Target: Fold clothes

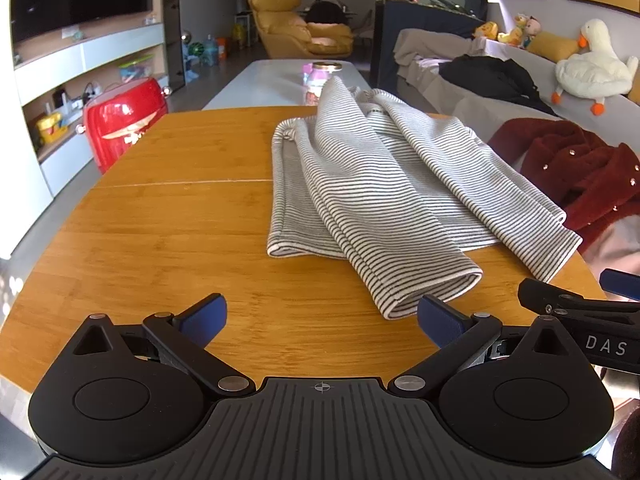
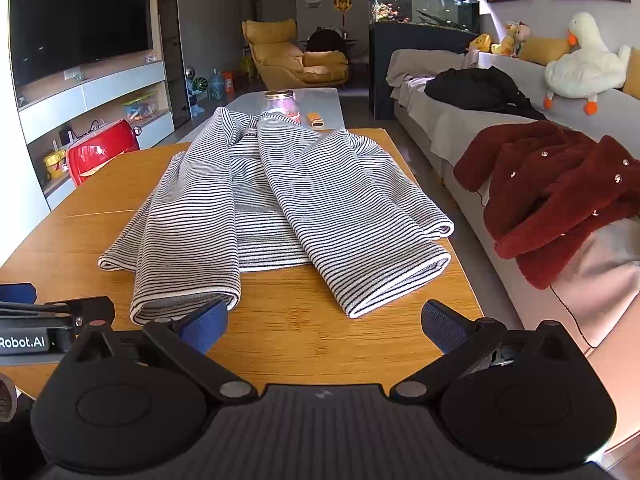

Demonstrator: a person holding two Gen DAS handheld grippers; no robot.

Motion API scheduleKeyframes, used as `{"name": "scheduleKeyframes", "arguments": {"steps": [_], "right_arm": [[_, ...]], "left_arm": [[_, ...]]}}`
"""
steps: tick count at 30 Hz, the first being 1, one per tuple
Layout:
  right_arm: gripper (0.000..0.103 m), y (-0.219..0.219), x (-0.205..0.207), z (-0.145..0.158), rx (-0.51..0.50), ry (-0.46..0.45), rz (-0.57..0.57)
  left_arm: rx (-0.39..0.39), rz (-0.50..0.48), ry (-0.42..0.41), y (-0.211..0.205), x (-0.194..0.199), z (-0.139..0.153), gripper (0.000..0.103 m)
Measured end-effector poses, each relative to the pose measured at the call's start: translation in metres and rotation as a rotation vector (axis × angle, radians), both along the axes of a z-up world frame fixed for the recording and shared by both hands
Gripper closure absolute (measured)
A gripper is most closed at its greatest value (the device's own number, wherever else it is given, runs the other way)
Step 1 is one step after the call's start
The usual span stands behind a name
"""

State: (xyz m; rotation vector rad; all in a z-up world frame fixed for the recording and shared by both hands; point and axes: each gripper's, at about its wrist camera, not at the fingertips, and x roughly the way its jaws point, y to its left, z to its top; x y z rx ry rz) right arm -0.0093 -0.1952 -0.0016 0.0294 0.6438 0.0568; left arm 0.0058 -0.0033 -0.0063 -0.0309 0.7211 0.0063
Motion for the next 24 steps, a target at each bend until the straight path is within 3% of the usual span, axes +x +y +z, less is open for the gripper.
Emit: {"name": "scheduleKeyframes", "arguments": {"steps": [24], "right_arm": [[0.000, -0.0055, 0.0001, -0.0056, 0.010, 0.019, -0.004]], "left_arm": [[-0.001, -0.021, 0.023, -0.0017, 0.0023, -0.0036, 0.000]]}}
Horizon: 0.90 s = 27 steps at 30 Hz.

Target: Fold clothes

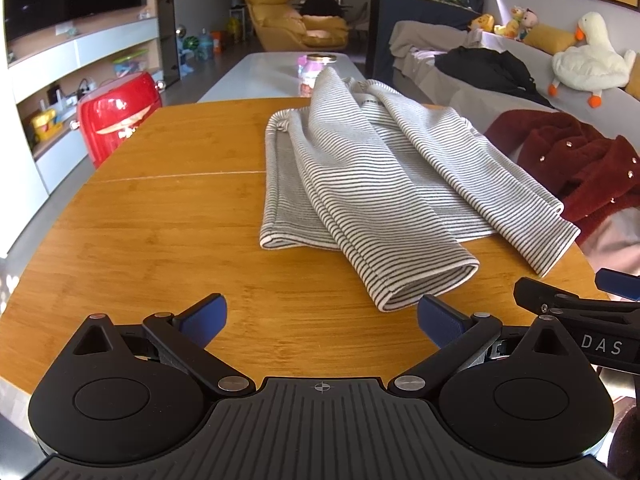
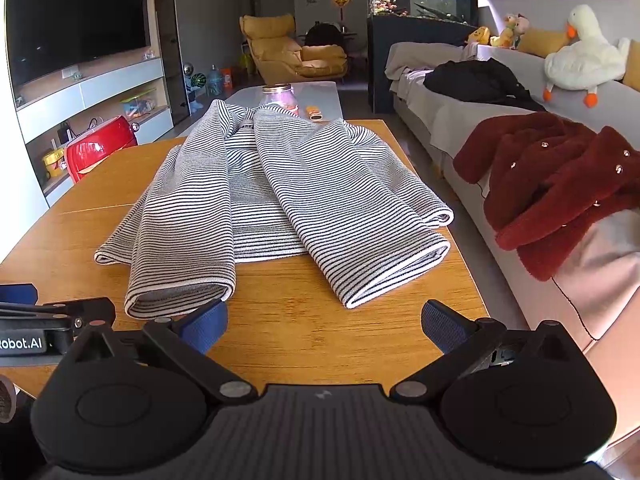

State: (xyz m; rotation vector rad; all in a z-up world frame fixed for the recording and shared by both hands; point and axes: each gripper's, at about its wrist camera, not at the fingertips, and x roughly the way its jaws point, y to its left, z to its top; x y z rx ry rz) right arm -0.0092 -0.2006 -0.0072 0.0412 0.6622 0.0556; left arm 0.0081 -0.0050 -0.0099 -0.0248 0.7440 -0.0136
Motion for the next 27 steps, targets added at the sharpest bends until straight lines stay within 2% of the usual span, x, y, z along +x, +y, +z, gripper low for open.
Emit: {"name": "scheduleKeyframes", "arguments": {"steps": [27], "right_arm": [[0.000, 0.0000, 0.0026, -0.0032, 0.007, 0.014, 0.005]], "left_arm": [[-0.011, -0.005, 0.010, 0.0020, 0.0057, -0.0004, 0.000]]}}
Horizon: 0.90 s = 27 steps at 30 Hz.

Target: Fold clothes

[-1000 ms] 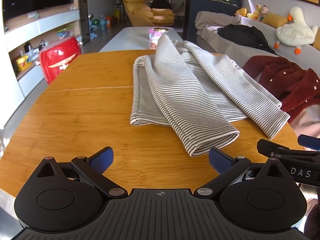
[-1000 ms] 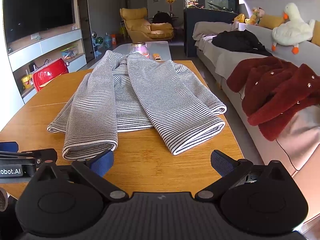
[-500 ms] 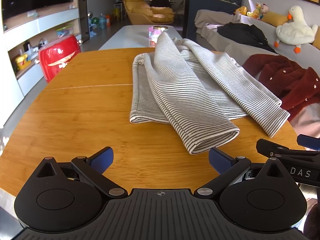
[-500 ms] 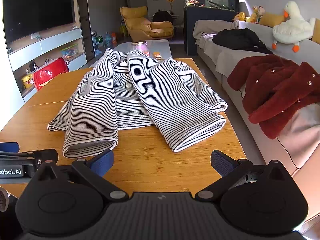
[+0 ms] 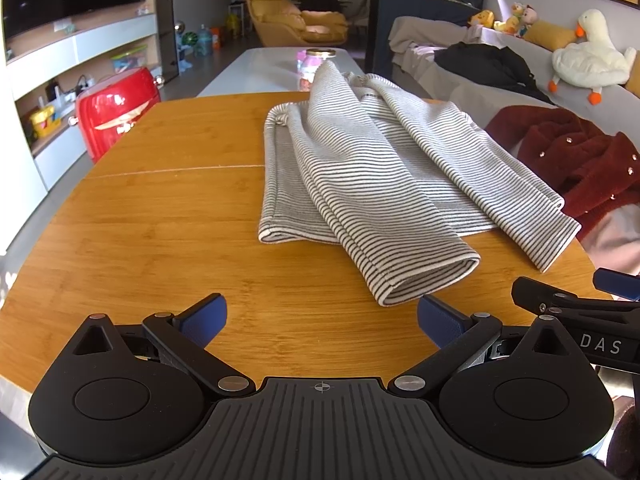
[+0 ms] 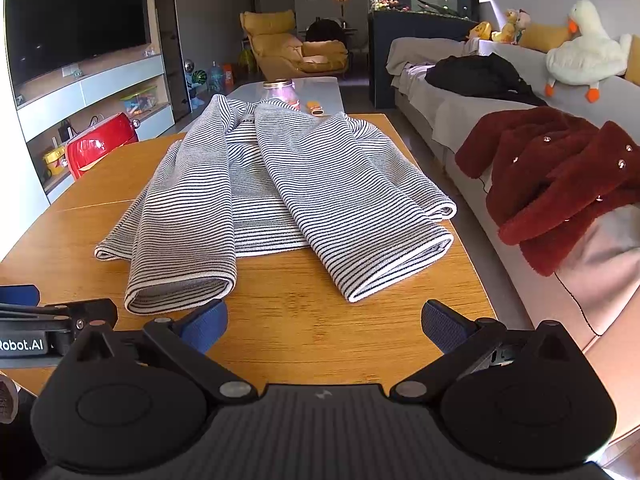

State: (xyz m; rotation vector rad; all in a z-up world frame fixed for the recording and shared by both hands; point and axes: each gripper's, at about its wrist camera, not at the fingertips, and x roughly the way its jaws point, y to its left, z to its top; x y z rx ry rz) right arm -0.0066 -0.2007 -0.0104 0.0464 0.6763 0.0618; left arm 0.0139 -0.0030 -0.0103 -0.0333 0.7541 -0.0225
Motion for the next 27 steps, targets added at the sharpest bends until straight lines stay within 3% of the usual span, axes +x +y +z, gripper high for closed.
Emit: {"name": "scheduleKeyframes", "arguments": {"steps": [14, 20, 25, 27], "right_arm": [[0.000, -0.013, 0.023, 0.005, 0.061, -0.009, 0.014], [0.000, -0.024, 0.074, 0.021, 0.227, -0.014, 0.118], [0.000, -0.027, 0.135, 0.018, 0.425, 0.094, 0.219], [0.000, -0.028, 0.151, 0.018, 0.456, 0.093, 0.207]], "left_arm": [[-0.056, -0.055, -0.043, 0.013, 0.045, 0.015, 0.000], [-0.079, -0.143, -0.085, 0.019, 0.100, 0.022, 0.000], [-0.090, -0.177, -0.062, 0.018, 0.159, 0.019, 0.000], [-0.085, -0.174, -0.046, 0.018, 0.183, 0.017, 0.000]]}}
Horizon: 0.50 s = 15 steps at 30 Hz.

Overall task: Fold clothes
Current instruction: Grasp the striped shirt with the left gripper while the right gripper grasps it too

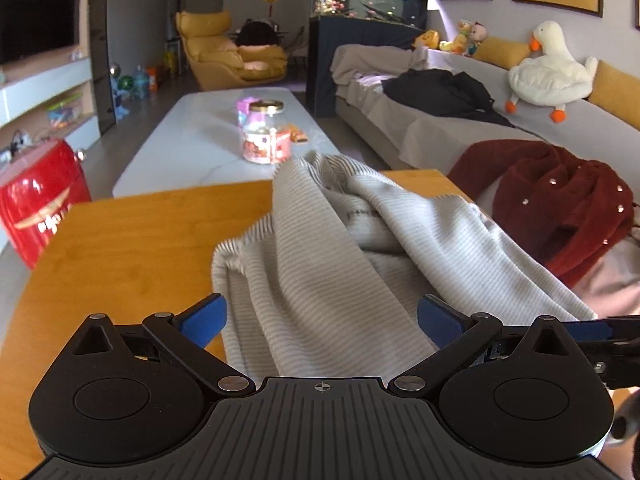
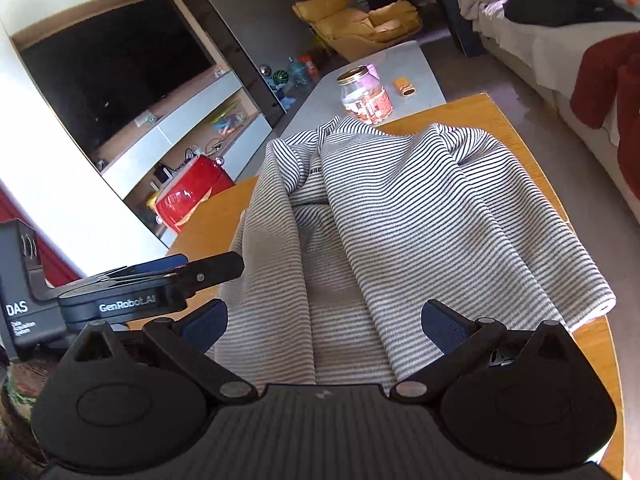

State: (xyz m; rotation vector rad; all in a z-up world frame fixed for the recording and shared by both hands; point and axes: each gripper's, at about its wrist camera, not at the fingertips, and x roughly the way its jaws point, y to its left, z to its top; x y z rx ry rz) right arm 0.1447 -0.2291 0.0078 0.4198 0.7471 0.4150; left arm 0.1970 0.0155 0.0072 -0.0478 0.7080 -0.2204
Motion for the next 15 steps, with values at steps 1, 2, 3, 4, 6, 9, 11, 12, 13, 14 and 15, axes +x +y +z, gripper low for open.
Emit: {"name": "scheduleKeyframes", "arguments": {"steps": [1, 2, 3, 4, 6, 9, 11, 12, 13, 14, 15], "right_arm": [[0.000, 0.000, 0.006, 0.001, -0.016, -0.014, -0.016], [0.000, 0.001, 0.011, 0.003, -0.048, -0.032, -0.033], [0.000, 0.002, 0.015, 0.005, -0.088, -0.051, -0.050], [0.000, 0.004, 0.019, 0.006, -0.127, -0.064, -0.062], [0.000, 0.009, 0.027, 0.008, -0.199, -0.083, -0.081], [0.000, 0.016, 0.039, 0.010, -0.286, -0.104, -0.104], [0.000, 0.020, 0.044, 0.010, -0.335, -0.120, -0.116], [0.000, 0.023, 0.047, 0.010, -0.363, -0.132, -0.122], [0.000, 0.026, 0.049, 0.010, -0.396, -0.150, -0.124], [0.000, 0.030, 0.051, 0.010, -0.430, -0.171, -0.125], [0.000, 0.034, 0.054, 0.010, -0.461, -0.191, -0.124]], "left_arm": [[0.003, 0.001, 0.008, 0.000, 0.012, -0.001, 0.000], [0.006, 0.002, 0.015, 0.000, 0.025, -0.001, 0.000], [0.009, 0.003, 0.023, 0.000, 0.037, -0.002, 0.000], [0.012, 0.004, 0.031, 0.000, 0.049, -0.003, 0.000], [0.018, 0.006, 0.046, 0.000, 0.074, -0.004, 0.000], [0.028, 0.009, 0.069, 0.000, 0.111, -0.006, 0.001], [0.028, 0.006, 0.118, 0.003, 0.130, -0.017, 0.024], [0.023, 0.002, 0.152, 0.006, 0.138, -0.026, 0.033], [0.005, -0.002, 0.176, 0.010, 0.141, -0.033, 0.039], [-0.007, -0.010, 0.164, 0.015, 0.141, -0.035, 0.042], [-0.003, -0.026, 0.145, 0.017, 0.140, -0.035, 0.048]]}}
